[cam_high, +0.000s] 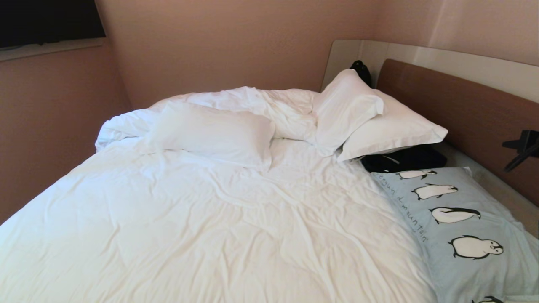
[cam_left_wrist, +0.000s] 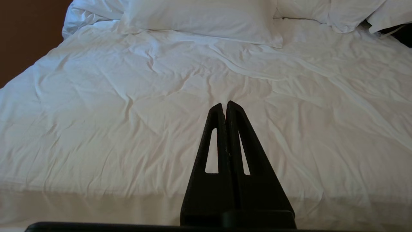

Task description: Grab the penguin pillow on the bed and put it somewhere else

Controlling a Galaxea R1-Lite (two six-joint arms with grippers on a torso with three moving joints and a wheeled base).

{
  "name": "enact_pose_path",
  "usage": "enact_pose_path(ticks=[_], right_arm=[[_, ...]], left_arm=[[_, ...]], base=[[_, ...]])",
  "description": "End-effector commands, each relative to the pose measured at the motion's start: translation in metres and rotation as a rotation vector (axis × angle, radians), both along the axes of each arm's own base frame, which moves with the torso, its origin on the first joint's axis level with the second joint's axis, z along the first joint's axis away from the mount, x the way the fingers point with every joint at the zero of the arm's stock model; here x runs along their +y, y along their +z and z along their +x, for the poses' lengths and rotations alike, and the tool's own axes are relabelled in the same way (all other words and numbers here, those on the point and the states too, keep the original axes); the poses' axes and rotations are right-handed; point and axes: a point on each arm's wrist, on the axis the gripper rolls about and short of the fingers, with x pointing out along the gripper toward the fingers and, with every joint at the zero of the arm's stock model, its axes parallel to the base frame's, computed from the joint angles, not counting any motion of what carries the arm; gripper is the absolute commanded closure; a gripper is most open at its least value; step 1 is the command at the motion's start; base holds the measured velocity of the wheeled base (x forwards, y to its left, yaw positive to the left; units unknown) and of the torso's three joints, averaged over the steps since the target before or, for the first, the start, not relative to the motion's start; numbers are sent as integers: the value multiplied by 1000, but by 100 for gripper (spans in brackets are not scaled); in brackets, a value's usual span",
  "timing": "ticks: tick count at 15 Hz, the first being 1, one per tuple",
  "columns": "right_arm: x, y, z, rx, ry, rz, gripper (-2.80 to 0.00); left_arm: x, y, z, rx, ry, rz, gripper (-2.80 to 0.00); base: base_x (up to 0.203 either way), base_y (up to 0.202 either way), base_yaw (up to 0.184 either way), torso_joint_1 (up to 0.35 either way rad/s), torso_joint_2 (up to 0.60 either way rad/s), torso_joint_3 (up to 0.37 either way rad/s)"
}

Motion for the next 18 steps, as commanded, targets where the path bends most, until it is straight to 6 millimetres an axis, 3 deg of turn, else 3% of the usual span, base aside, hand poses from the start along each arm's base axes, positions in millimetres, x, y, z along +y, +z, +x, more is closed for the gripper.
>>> enact_pose_path(ticks=[1, 6, 13, 18], right_arm=[[14, 10, -4, 0, -8, 137, 0], [47, 29, -18, 33, 49, 145, 0], [99, 56, -56, 4, 159, 112, 0], [131, 61, -83, -23, 265, 29, 0]], left_arm=[[0, 0, 0, 0, 0, 0, 0], [0, 0, 0, -1, 0, 0, 0], [0, 0, 0, -2, 0, 0, 0], [0, 0, 0, -2, 0, 0, 0]], base=[[0, 0, 0, 0, 0, 0], [0, 0, 0, 0, 0, 0], [0, 0, 0, 0, 0, 0], [0, 0, 0, 0, 0, 0]])
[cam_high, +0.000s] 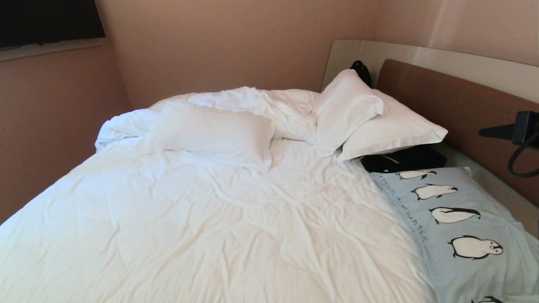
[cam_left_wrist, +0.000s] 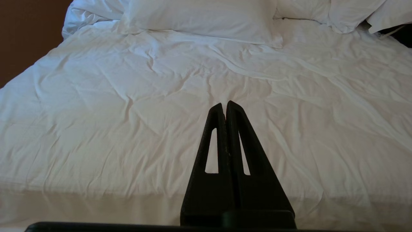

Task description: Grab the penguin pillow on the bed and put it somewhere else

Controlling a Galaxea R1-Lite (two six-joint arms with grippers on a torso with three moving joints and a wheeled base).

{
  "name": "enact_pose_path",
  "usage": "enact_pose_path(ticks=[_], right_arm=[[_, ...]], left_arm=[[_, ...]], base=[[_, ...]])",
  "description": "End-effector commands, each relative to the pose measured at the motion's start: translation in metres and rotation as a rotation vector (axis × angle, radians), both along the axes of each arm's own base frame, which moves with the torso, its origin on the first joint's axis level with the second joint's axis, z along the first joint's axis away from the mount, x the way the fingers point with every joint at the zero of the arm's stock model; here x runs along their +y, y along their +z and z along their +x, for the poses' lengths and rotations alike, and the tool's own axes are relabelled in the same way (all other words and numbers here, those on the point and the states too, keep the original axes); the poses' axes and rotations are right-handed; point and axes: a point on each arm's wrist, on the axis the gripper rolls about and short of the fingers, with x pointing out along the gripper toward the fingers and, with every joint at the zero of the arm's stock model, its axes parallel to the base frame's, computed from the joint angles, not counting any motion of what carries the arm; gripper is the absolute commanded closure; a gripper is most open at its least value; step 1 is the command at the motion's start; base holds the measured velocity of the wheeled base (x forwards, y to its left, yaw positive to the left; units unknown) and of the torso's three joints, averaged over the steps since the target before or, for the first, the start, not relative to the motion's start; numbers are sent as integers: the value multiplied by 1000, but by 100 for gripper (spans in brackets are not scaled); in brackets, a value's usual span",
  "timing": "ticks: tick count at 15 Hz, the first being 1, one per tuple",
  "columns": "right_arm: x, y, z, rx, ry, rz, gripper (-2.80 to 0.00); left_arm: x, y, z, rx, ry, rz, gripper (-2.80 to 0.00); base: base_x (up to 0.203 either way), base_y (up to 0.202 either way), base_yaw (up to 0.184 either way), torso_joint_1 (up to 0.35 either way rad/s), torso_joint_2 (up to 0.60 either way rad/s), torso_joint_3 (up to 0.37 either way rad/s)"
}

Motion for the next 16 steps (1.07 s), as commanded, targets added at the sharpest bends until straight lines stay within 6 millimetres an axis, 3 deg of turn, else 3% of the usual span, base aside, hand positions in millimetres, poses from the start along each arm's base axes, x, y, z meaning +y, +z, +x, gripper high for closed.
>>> enact_pose_path(ticks=[1, 7, 13, 16], right_arm=[[8, 8, -14, -38, 21, -26, 0], [24, 22, -65, -141, 52, -116, 0], [39, 15, -104, -184, 119, -154, 0], [48, 12, -135, -232, 152, -154, 0]], left_arm=[[0, 0, 0, -1, 0, 0, 0], [0, 0, 0, -1, 0, 0, 0], [0, 0, 0, 0, 0, 0, 0], [0, 0, 0, -1, 0, 0, 0]], base=[[0, 0, 0, 0, 0, 0], [0, 0, 0, 0, 0, 0], [0, 0, 0, 0, 0, 0], [0, 0, 0, 0, 0, 0]])
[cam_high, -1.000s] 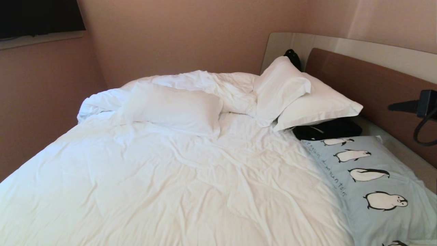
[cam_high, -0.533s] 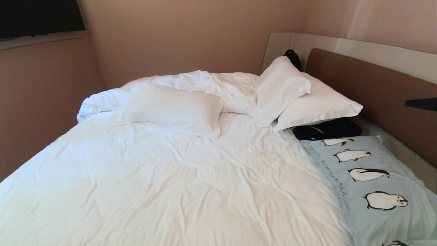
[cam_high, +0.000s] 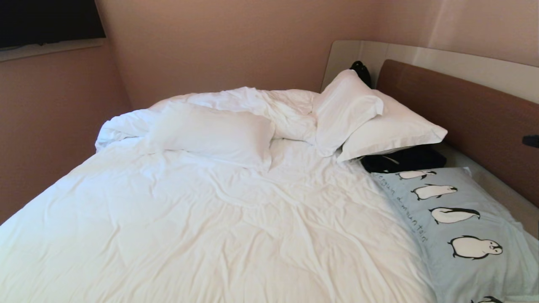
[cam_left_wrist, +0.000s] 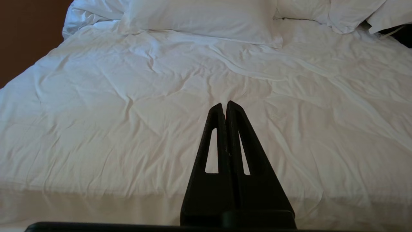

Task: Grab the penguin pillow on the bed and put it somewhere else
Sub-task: Pick up the pillow

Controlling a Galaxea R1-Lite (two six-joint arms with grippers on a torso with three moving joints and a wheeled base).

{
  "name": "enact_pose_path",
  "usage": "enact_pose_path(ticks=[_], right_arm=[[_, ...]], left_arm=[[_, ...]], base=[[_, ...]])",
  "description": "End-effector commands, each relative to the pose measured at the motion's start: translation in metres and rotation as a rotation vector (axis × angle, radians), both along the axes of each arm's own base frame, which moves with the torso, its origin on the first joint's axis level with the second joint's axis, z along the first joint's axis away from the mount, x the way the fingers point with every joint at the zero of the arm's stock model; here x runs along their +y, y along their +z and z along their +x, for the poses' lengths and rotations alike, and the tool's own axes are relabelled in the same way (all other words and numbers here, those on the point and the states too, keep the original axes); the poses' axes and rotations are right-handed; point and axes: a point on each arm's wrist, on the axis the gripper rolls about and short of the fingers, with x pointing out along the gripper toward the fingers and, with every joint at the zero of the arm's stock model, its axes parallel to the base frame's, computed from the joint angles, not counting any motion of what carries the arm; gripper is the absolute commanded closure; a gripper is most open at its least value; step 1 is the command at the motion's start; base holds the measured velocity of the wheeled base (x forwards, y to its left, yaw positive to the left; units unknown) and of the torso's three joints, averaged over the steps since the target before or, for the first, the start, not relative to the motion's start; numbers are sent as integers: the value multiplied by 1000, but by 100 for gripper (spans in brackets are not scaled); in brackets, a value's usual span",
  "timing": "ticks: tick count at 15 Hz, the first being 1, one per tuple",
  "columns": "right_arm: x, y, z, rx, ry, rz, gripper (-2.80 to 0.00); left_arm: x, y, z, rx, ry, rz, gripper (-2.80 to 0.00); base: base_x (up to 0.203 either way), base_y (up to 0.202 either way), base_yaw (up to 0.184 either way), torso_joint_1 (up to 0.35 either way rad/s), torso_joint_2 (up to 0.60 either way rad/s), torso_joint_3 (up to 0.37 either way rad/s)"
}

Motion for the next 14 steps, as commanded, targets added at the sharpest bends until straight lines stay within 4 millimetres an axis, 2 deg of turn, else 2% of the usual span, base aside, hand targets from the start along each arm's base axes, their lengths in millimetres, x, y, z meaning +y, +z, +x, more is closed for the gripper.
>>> enact_pose_path(ticks=[1, 3, 5, 14], right_arm=[[8, -6, -31, -41, 23, -3, 0], [14, -36, -55, -8, 13, 24, 0], [20, -50, -80, -32, -8, 64, 0], [43, -63, -161, -213, -21, 47, 0]], left_arm=[[0, 0, 0, -1, 0, 0, 0], [0, 0, 0, 0, 0, 0, 0], [0, 0, 0, -1, 0, 0, 0], [0, 0, 0, 0, 0, 0, 0]], base=[[0, 0, 0, 0, 0, 0], [0, 0, 0, 0, 0, 0], [0, 0, 0, 0, 0, 0], [0, 0, 0, 0, 0, 0]])
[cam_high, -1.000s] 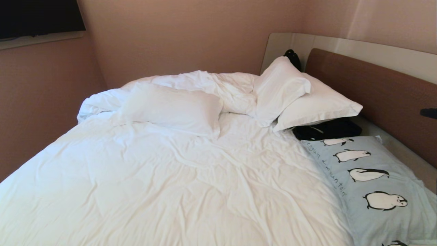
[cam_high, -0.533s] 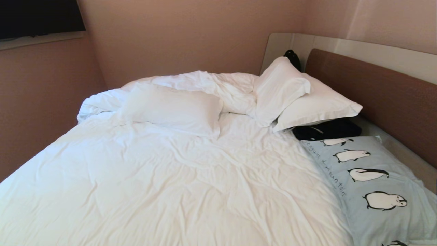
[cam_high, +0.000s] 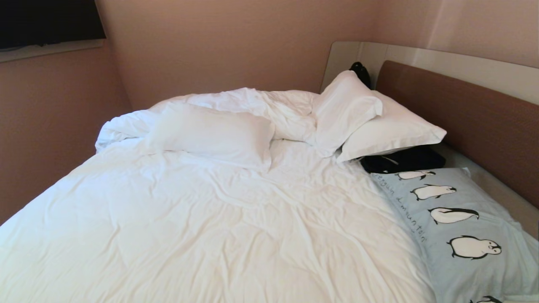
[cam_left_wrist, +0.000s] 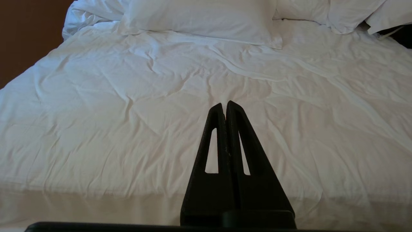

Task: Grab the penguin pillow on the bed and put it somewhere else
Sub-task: Pick up the pillow

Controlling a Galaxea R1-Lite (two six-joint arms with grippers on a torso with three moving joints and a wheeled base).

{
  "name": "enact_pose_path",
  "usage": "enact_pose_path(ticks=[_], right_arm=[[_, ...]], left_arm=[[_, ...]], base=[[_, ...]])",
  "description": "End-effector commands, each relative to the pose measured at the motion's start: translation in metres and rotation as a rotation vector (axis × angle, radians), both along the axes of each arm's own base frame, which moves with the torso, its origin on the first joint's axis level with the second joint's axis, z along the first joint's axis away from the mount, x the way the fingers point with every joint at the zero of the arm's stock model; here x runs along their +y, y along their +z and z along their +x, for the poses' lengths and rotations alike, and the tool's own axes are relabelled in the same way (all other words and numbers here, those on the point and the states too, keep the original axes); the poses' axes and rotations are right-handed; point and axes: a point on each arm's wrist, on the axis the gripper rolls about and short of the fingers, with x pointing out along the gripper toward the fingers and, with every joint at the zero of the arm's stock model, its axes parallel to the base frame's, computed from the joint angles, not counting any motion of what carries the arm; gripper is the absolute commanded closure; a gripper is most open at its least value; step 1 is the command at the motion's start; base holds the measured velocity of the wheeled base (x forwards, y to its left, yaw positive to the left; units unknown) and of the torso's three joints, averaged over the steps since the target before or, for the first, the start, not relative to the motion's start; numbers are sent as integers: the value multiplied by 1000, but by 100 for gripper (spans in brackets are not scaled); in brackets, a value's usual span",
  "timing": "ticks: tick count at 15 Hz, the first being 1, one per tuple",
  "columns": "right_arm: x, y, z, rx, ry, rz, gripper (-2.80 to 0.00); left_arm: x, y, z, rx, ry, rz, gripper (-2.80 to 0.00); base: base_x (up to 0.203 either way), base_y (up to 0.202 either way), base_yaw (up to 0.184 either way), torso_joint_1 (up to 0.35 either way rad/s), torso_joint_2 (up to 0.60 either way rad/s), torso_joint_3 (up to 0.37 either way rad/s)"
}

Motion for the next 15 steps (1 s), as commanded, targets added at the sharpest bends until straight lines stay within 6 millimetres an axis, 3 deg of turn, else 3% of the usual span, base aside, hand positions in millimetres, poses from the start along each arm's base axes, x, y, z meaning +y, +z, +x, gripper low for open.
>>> enact_pose_path(ticks=[1, 8, 11, 15], right_arm=[[7, -5, -25, -71, -10, -20, 0], [5, 13, -51, -188, 80, 17, 0], [-2, 7, -68, -234, 97, 34, 0], [-7, -15, -77, -259, -107, 58, 0]], left_arm=[[0, 0, 0, -2, 0, 0, 0], [0, 0, 0, 0, 0, 0, 0], [0, 0, 0, 0, 0, 0, 0], [0, 0, 0, 0, 0, 0, 0]], base=[[0, 0, 0, 0, 0, 0], [0, 0, 0, 0, 0, 0], [0, 0, 0, 0, 0, 0], [0, 0, 0, 0, 0, 0]])
